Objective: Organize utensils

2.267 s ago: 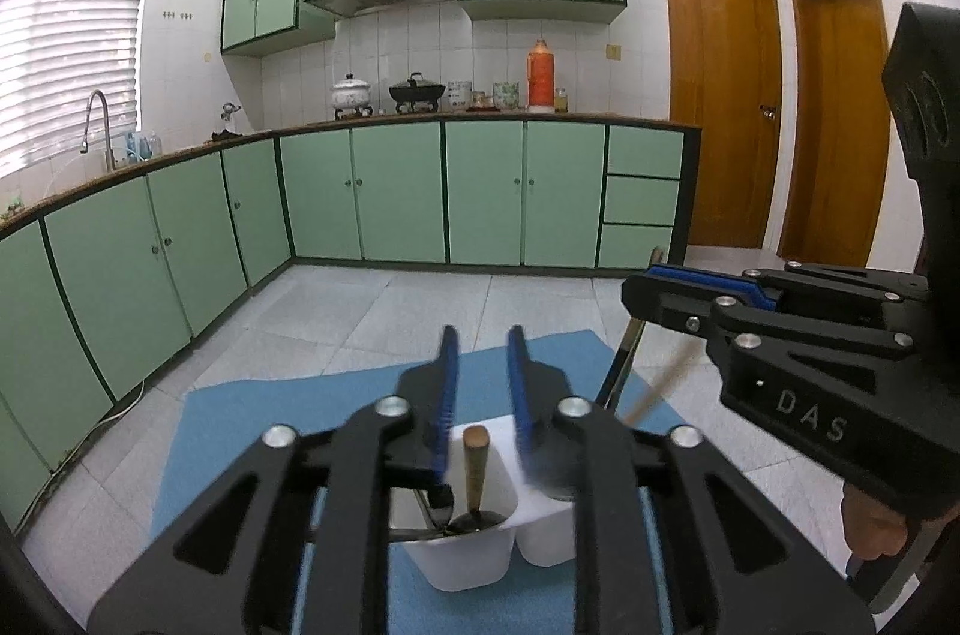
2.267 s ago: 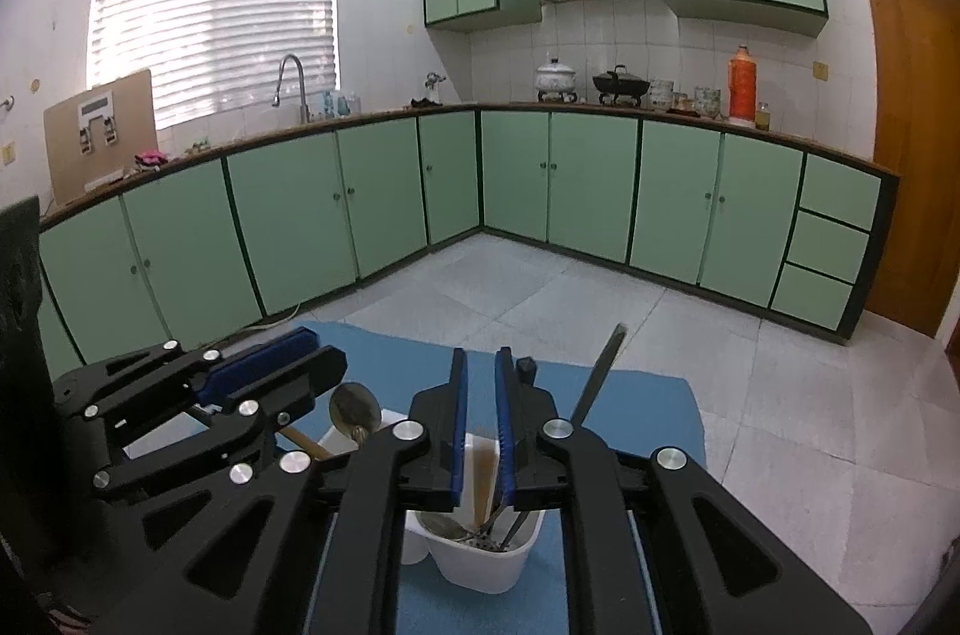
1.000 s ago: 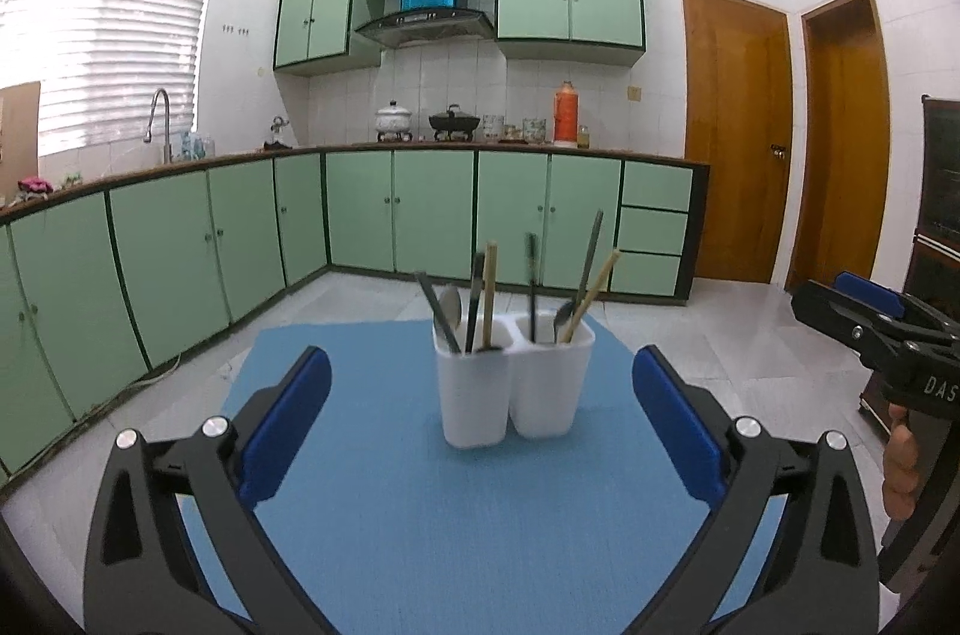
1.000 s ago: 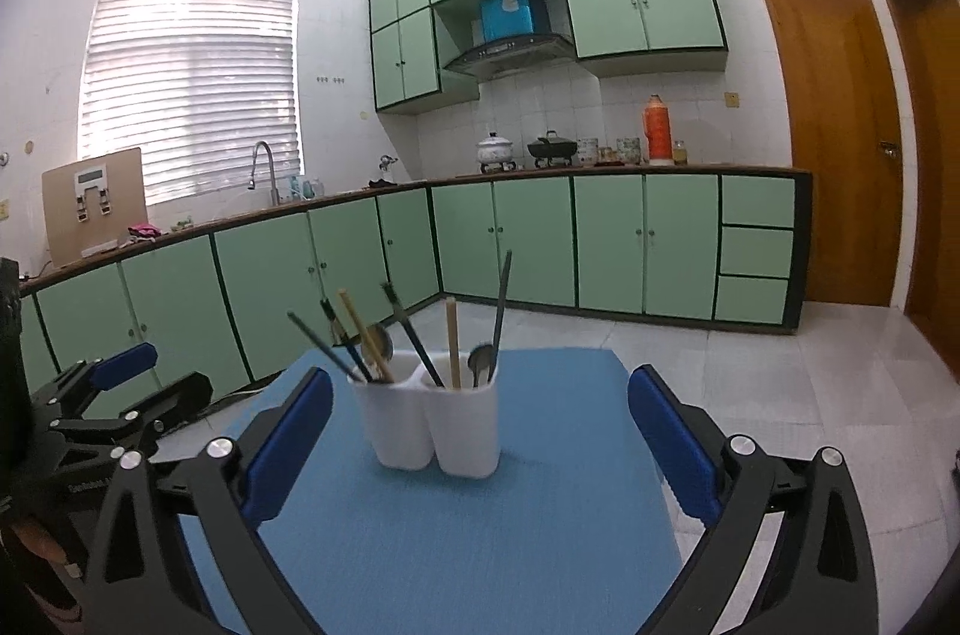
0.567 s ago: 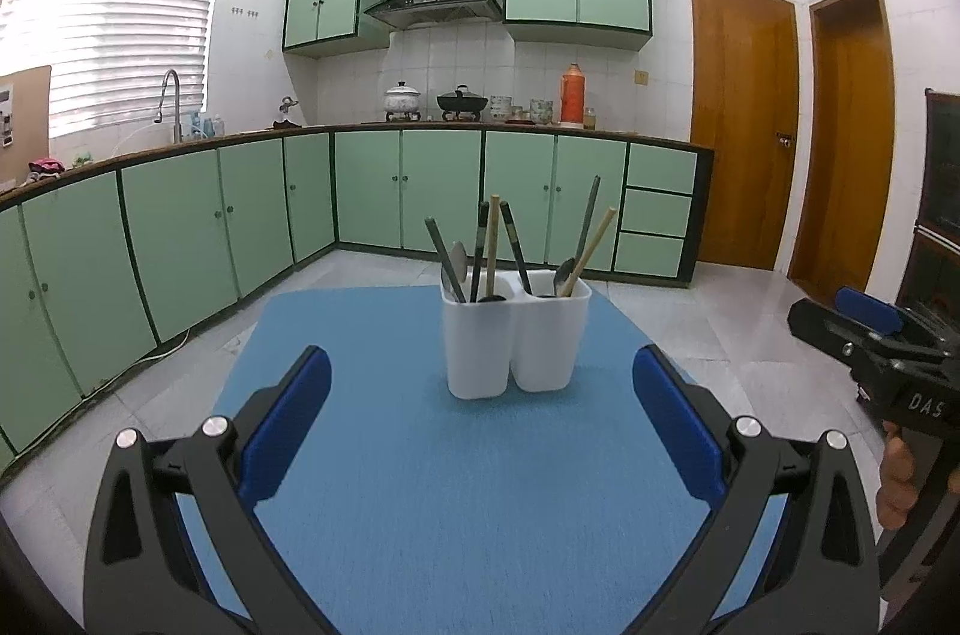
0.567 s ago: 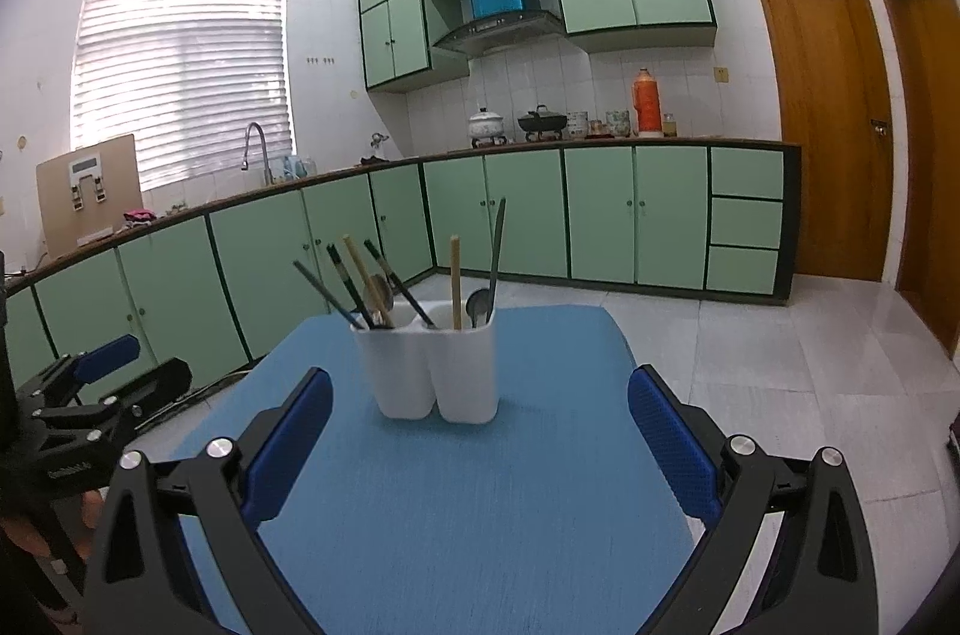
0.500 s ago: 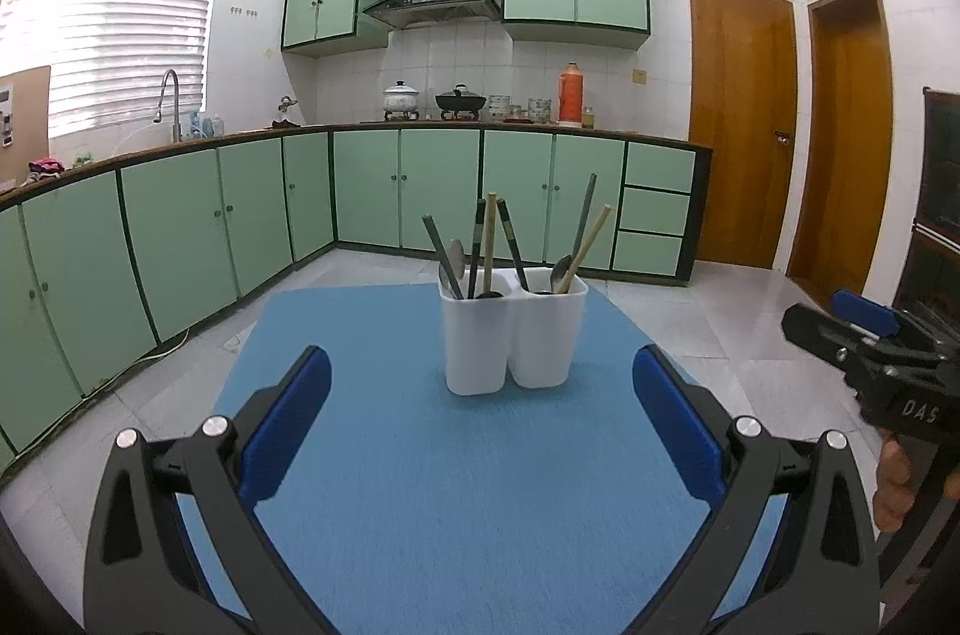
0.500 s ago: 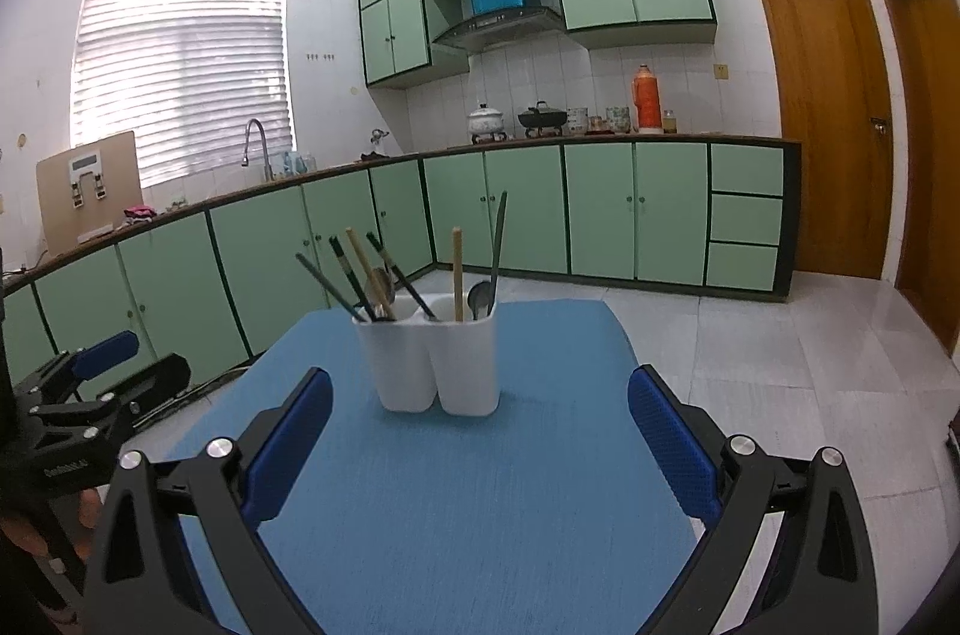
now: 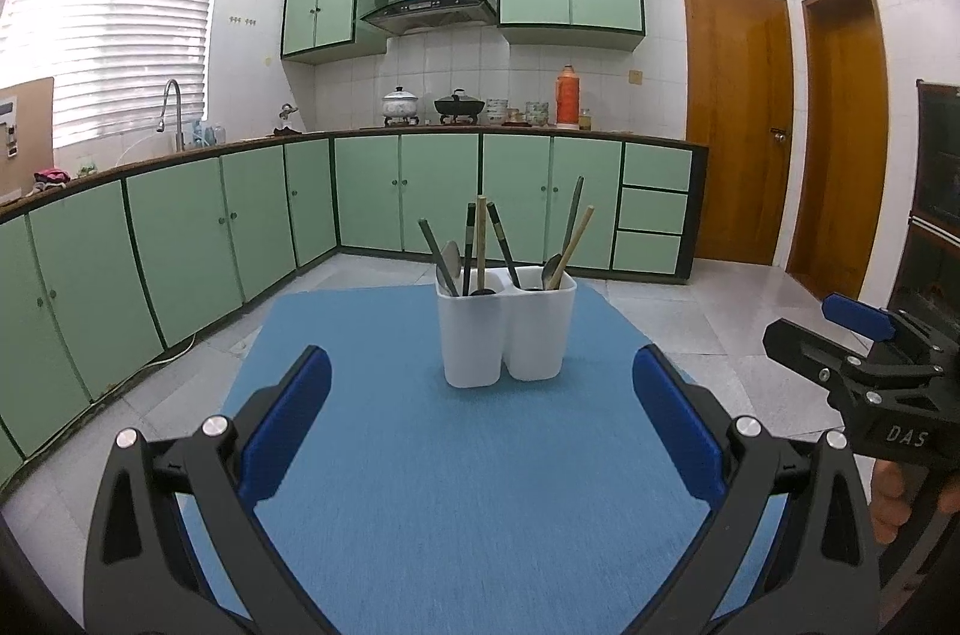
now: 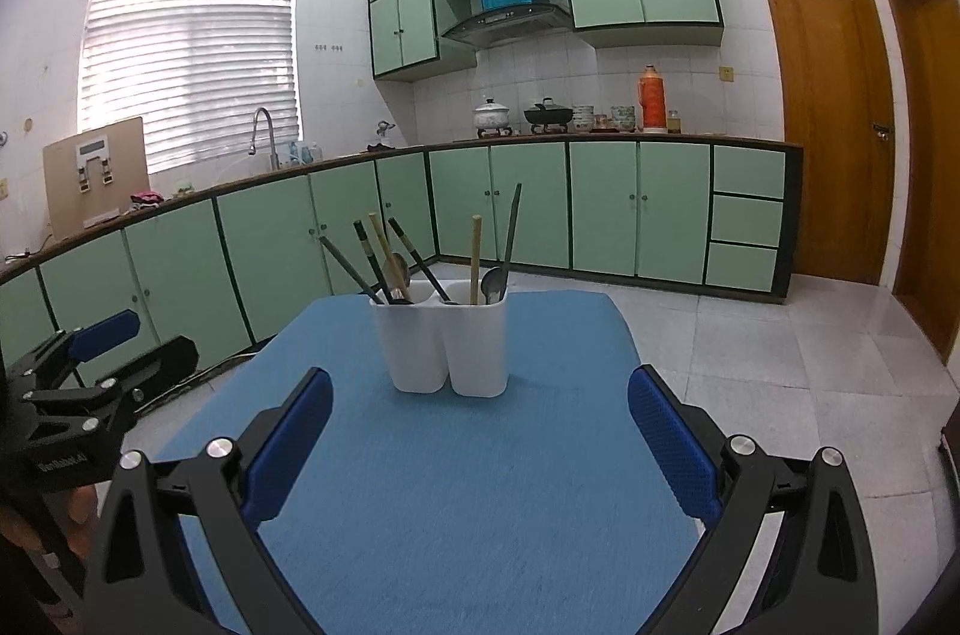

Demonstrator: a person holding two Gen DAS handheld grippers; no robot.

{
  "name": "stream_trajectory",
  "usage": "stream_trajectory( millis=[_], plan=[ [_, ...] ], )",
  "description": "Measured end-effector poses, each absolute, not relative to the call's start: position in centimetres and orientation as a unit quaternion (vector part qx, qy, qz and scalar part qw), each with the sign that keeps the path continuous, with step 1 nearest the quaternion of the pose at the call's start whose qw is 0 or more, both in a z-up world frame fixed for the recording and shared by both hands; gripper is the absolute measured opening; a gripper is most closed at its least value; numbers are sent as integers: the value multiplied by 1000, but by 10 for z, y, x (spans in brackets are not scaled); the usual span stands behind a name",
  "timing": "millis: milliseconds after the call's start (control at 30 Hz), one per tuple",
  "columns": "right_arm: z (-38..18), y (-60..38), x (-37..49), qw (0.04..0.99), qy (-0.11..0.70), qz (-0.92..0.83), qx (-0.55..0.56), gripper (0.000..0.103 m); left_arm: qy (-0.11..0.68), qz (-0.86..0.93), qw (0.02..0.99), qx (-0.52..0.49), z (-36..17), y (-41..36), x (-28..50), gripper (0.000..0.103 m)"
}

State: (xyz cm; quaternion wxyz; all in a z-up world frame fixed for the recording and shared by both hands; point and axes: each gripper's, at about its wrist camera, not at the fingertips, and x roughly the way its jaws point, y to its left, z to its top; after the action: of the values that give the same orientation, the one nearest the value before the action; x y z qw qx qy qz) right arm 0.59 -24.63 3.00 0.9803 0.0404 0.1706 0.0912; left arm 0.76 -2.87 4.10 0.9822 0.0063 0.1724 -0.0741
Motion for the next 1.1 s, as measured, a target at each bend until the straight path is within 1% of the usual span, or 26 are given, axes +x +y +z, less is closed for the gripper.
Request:
stream_trajectory(
  millis=[533, 1100],
  plan=[
    [35, -238, 0, 980, 172, 96, 33, 97, 174, -66, 982, 1, 40, -27, -6, 98],
    [32, -232, 11, 974, 206, 95, 24, 97, 211, -55, 976, -10, 41, -28, 6, 98]
  ],
)
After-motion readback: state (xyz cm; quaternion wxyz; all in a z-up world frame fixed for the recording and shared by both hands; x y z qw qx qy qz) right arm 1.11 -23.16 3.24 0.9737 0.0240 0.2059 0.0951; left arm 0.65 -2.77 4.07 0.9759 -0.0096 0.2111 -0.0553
